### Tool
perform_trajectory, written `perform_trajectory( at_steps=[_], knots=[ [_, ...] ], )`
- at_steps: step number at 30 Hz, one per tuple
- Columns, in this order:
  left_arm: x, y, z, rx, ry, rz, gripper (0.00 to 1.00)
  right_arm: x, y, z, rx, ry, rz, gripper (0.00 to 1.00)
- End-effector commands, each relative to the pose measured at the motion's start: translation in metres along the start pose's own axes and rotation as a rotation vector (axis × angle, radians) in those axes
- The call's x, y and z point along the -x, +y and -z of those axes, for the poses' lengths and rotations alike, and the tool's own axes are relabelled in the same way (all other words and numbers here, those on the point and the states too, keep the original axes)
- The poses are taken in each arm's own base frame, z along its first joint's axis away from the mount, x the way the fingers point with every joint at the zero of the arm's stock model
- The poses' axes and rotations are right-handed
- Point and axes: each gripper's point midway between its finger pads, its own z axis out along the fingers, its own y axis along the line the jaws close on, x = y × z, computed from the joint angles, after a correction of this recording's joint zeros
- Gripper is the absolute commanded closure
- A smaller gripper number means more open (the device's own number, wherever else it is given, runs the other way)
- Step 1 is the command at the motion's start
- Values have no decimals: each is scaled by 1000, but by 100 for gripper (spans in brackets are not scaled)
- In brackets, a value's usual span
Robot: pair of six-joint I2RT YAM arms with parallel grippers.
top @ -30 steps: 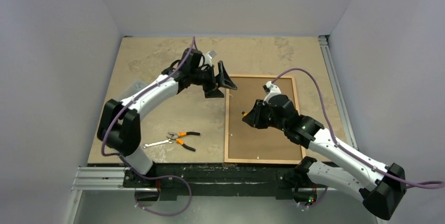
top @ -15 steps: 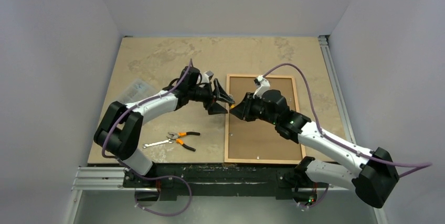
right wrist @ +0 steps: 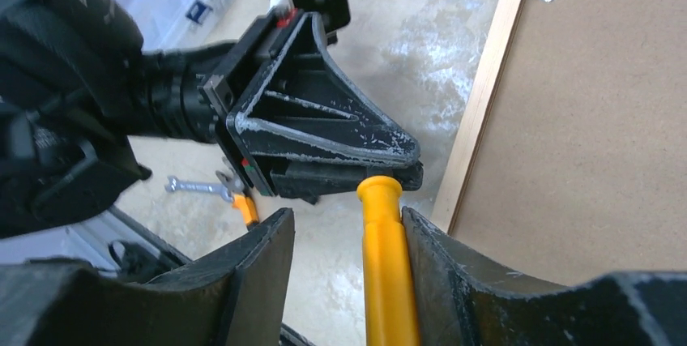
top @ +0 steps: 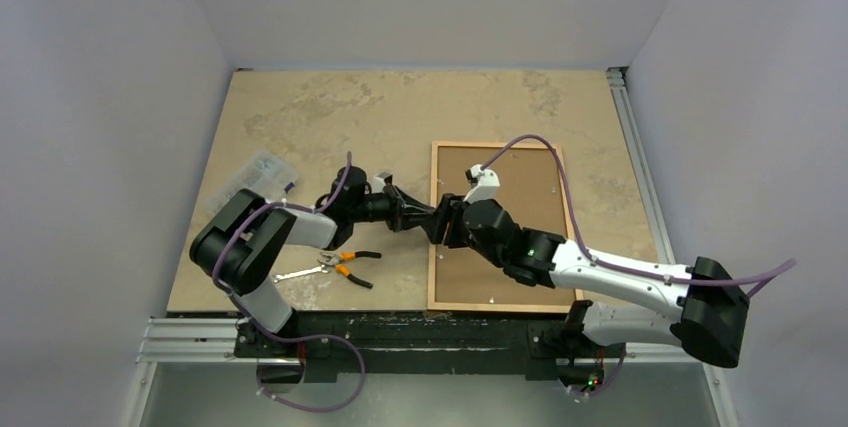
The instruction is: Take the photo out of the frame
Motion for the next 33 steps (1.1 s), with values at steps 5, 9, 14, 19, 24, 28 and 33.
perform_trajectory(
  at_steps=[5, 9, 14, 19, 24, 28, 33],
  knots=[
    [-11, -45, 14, -195, -10, 56, 100, 38, 2, 15, 27, -255, -190, 58],
    [-10, -47, 14, -201, -17, 56, 100, 39, -1, 16, 16, -263, -172, 73],
    [-12, -50, 13, -196, -17, 40, 100, 44, -2, 15, -3, -281, -162, 71],
    [-12, -47, 13, -183, -18, 28, 100, 48, 1, 16, 10, -297, -165, 69],
    [-13, -47, 13, -178, -15, 18, 100, 53, 6, 15, 17, -306, -149, 71],
    [-14, -46, 12, -174, -12, 12, 100, 56, 9, 14, 22, -313, -139, 74],
    [-14, -45, 12, -171, -11, 9, 100, 61, 11, 15, 20, -325, -126, 77]
  ],
)
